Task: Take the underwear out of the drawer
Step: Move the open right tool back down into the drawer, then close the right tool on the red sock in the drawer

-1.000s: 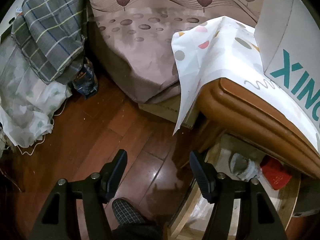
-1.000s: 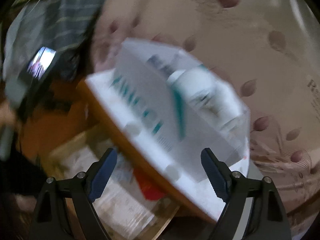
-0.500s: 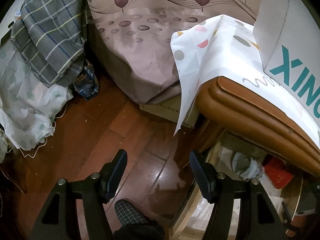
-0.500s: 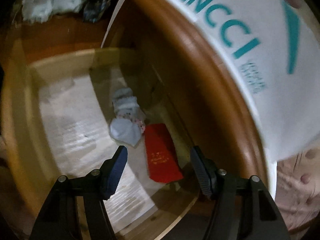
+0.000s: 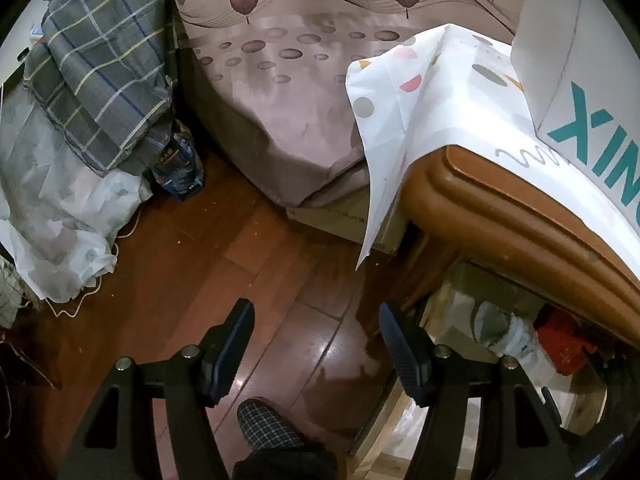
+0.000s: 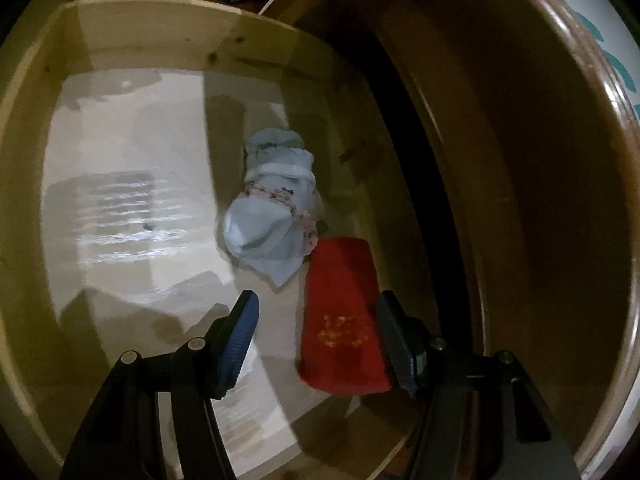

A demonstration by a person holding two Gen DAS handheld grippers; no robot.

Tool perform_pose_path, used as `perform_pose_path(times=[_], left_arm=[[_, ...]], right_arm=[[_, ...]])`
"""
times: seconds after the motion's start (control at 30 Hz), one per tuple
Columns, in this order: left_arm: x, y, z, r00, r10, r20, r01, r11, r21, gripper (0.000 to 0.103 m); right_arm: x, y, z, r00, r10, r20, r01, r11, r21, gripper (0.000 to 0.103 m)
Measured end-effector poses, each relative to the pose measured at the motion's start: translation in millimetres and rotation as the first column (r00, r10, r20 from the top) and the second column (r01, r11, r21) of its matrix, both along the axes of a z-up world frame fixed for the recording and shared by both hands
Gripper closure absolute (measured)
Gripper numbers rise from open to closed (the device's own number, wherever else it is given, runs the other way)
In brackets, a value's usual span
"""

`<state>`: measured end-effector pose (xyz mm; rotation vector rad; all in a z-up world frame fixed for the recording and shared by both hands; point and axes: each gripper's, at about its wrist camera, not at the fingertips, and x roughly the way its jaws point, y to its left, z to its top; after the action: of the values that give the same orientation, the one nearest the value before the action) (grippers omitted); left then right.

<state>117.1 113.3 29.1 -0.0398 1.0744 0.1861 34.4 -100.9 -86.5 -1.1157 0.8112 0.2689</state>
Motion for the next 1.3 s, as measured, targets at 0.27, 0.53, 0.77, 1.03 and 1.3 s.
perform_pose_path(times=[0.27, 0.53, 0.77, 1.03, 1.3], left_arm=[[-1, -4, -2, 1.0, -0.009, -0.003, 0.009, 1.0, 0.022, 0.037], [1, 3, -3, 1.0, 0.014, -0.012, -0.014, 1.0, 0.01, 0.037], [3, 5, -5, 1.0, 0.011, -0.021, -0.011, 1.0, 0.008, 0.037], [2, 2, -7, 0.999, -0.014, -0.031, 0.015, 1.0, 0.026, 0.037], [2, 1, -9, 0.999, -0.011, -0.04, 0.012, 1.0, 0.025, 0.037]], right_arm=[[17, -6, 1, 0.998, -0.06, 0.018, 0.059, 0.997, 0.044, 0.048], [7, 0, -12, 0.997, -0.009, 0.076, 0.01, 1.0, -0.021, 0.047], [17, -16, -14, 0.995, -0.066, 0.081, 0.065, 0.998, 0.009, 0.048], [22, -21, -22, 0.992, -0.093, 0.08, 0.096, 0.995, -0.033, 0.044], [23, -29, -21, 0.992, -0.118, 0.032, 0.118, 0.993, 0.007, 0.046]])
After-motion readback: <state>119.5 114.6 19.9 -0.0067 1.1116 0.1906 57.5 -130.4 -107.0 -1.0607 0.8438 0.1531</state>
